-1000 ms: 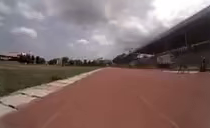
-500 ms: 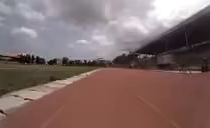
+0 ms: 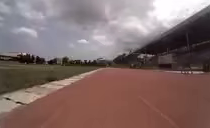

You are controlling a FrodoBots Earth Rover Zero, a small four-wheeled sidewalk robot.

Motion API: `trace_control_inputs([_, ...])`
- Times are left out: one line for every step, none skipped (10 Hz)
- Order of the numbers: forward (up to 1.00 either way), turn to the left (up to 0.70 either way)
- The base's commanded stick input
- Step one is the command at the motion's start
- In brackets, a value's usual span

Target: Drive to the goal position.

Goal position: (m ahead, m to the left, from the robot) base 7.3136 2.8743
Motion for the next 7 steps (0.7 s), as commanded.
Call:
trace_control_inputs([0.45,0.00])
trace_control_inputs([0.45,0.00])
trace_control_inputs([0.45,0.00])
trace_control_inputs([0.45,0.00])
trace_control_inputs([0.45,0.00])
trace_control_inputs([0.45,0.00])
trace_control_inputs([0.45,0.00])
